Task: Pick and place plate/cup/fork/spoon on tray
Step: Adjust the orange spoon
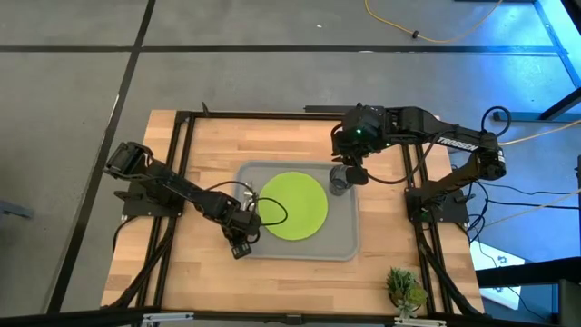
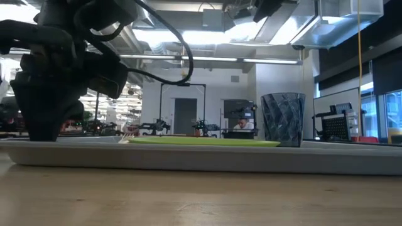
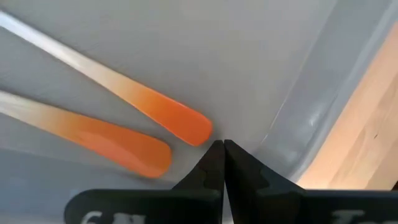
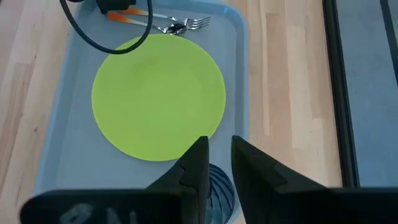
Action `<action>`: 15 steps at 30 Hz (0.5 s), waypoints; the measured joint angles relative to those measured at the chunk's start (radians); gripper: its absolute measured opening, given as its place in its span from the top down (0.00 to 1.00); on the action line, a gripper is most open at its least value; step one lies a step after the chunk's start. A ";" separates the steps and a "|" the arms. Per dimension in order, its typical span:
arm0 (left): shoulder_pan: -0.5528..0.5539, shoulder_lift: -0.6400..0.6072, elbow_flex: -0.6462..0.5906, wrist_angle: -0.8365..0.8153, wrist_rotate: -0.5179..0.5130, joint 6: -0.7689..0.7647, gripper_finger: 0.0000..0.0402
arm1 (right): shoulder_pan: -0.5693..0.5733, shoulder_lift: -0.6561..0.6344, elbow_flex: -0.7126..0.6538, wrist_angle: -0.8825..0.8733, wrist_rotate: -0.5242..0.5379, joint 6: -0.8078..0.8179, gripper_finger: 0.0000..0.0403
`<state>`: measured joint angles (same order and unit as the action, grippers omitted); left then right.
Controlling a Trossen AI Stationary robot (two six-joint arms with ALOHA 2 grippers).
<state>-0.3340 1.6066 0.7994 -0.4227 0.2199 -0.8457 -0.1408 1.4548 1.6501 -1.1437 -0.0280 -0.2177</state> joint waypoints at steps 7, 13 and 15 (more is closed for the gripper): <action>0.000 0.000 0.000 -0.009 0.003 0.015 1.00 | 0.000 0.000 0.000 0.004 0.000 0.000 0.82; 0.013 0.000 0.000 -0.010 -0.010 0.032 1.00 | 0.000 0.000 0.000 0.004 0.000 0.000 0.82; 0.019 0.000 0.000 -0.010 -0.011 0.051 1.00 | 0.000 0.000 0.000 0.004 0.000 0.000 0.82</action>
<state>-0.3154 1.6066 0.7994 -0.4328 0.2088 -0.7944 -0.1410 1.4548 1.6501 -1.1397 -0.0284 -0.2177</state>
